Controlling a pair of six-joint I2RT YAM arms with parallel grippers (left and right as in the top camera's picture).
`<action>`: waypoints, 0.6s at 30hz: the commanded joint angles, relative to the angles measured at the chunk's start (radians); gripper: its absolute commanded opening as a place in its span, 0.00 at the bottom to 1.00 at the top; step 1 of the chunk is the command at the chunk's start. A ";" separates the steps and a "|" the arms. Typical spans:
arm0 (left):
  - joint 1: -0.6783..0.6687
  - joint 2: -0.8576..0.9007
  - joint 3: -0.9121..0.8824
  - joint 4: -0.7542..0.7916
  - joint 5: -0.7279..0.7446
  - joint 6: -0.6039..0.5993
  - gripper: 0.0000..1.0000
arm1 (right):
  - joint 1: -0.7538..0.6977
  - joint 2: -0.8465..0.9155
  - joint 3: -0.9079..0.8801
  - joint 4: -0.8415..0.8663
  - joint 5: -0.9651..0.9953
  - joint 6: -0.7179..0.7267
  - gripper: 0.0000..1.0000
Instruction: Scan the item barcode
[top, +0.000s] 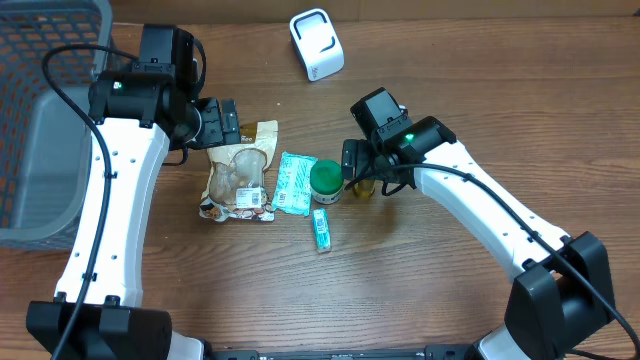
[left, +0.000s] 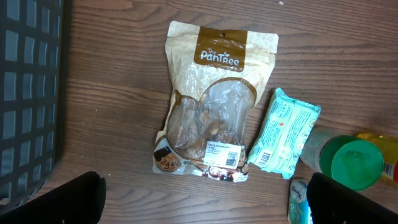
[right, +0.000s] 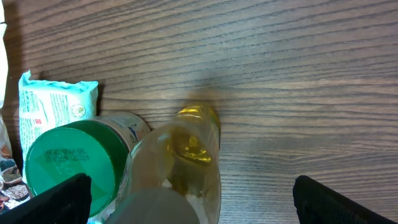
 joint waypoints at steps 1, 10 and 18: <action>-0.001 0.008 -0.002 0.003 0.005 0.008 1.00 | 0.000 -0.004 0.017 0.010 0.017 -0.004 1.00; -0.001 0.008 -0.002 0.003 0.005 0.008 0.99 | 0.000 -0.002 0.008 0.011 0.017 0.007 0.63; -0.001 0.008 -0.002 0.003 0.005 0.008 1.00 | 0.000 -0.003 -0.008 0.014 0.018 0.006 0.41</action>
